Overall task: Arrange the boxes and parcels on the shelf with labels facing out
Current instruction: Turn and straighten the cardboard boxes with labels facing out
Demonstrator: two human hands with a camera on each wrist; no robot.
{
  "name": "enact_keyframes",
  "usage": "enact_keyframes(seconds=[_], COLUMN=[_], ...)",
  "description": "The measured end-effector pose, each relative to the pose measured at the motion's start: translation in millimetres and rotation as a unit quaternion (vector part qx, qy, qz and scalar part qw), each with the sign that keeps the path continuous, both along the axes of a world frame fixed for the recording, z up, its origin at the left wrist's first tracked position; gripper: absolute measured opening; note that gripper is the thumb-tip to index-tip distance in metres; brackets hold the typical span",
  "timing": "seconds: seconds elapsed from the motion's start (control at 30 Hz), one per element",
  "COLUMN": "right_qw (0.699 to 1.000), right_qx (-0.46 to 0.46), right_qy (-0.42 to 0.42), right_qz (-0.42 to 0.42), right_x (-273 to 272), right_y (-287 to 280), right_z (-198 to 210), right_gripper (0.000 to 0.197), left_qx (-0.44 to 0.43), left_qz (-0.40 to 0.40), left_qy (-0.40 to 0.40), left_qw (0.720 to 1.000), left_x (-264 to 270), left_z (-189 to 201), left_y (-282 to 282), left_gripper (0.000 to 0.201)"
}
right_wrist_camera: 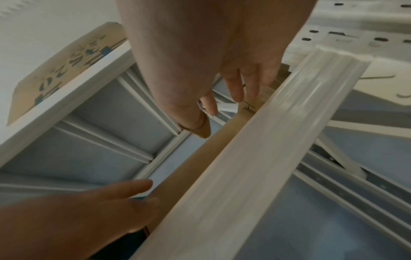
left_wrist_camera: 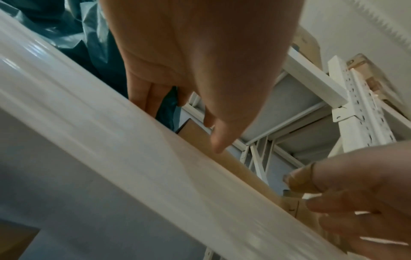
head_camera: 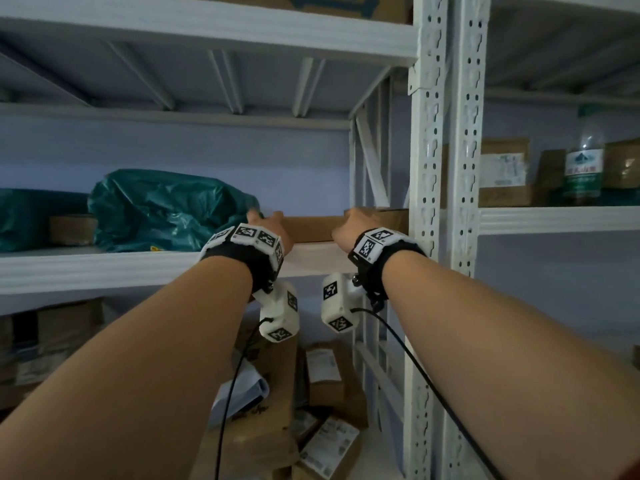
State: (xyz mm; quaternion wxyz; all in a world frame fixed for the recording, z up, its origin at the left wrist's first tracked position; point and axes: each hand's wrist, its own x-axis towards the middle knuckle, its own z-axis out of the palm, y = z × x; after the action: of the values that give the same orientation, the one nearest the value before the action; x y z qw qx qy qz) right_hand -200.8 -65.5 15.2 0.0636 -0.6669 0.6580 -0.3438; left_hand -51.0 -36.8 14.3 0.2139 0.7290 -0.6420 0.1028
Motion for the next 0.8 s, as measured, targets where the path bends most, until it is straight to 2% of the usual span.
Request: enact_keyframes(seconds=[0.13, 0.27, 0.53, 0.7, 0.8], right_qw=[0.999, 0.999, 0.999, 0.997, 0.997], right_qx=[0.012, 0.024, 0.02, 0.016, 0.008], right_qy=[-0.044, -0.046, -0.042, -0.077, -0.074], right_qz=[-0.001, 0.007, 0.007, -0.025, -0.032], right_x=[-3, -1, 0, 8, 8], right_y=[-12, -20, -42, -49, -54], right_z=[4, 5, 5, 8, 9], right_gripper=[0.067, 0.069, 0.071, 0.065, 0.062], left_qx=[0.04, 0.029, 0.029, 0.016, 0.022], left_qz=[0.022, 0.004, 0.023, 0.02, 0.018], left_qy=[-0.031, -0.073, -0.04, -0.035, -0.075], left_qw=[0.998, 0.997, 0.998, 0.999, 0.997], left_x=[-10, -16, -29, -21, -10], left_z=[6, 8, 9, 8, 9], left_y=[7, 2, -10, -14, -18], left_gripper=[0.052, 0.046, 0.042, 0.037, 0.033])
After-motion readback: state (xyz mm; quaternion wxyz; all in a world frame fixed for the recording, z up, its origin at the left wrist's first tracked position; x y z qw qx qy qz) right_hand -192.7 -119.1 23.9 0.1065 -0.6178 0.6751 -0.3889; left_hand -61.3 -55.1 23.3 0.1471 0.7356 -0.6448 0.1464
